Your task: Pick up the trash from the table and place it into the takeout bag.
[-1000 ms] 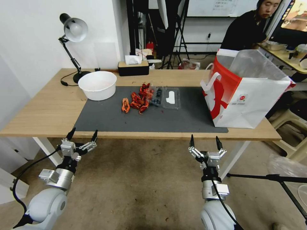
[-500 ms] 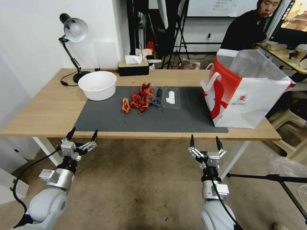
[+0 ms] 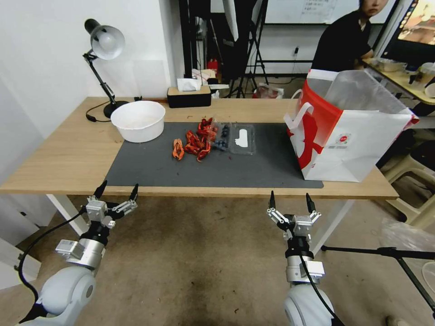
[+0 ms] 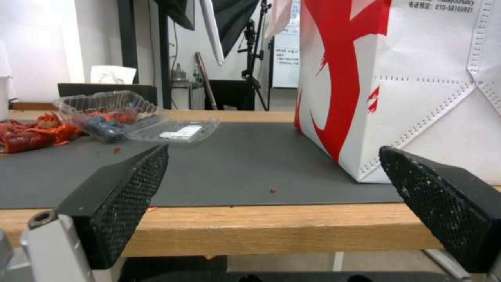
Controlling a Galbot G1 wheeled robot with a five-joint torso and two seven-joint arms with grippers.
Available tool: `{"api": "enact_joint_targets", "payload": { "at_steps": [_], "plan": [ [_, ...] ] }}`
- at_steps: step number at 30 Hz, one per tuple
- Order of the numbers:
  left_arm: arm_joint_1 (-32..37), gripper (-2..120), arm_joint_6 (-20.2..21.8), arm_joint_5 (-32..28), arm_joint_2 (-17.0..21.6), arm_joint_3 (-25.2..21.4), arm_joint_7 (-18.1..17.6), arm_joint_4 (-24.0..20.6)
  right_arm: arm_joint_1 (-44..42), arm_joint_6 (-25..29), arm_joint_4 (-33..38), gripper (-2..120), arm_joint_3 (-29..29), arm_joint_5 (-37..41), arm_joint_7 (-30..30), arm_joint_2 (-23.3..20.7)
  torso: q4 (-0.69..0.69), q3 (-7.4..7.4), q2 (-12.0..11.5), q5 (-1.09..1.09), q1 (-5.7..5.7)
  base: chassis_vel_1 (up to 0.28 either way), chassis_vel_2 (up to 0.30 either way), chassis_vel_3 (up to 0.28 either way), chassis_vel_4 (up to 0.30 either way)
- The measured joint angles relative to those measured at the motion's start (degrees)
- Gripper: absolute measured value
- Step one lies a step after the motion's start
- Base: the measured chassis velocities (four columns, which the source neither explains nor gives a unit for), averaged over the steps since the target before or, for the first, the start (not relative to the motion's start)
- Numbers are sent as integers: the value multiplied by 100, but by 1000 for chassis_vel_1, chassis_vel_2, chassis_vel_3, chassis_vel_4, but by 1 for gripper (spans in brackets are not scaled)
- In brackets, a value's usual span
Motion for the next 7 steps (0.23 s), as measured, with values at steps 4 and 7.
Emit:
{"api": "enact_joint_targets", "payload": {
  "at_steps": [4,7],
  "plan": [
    [0,100,1,0,0,1,0,0,0,0,0,100,0,0,0,0,0,0,0,0,0,0,0,0,0],
    [0,100,2,-2,0,0,0,-1,0,0,0,100,0,0,0,0,0,0,0,0,0,0,0,0,0]
  ]
}}
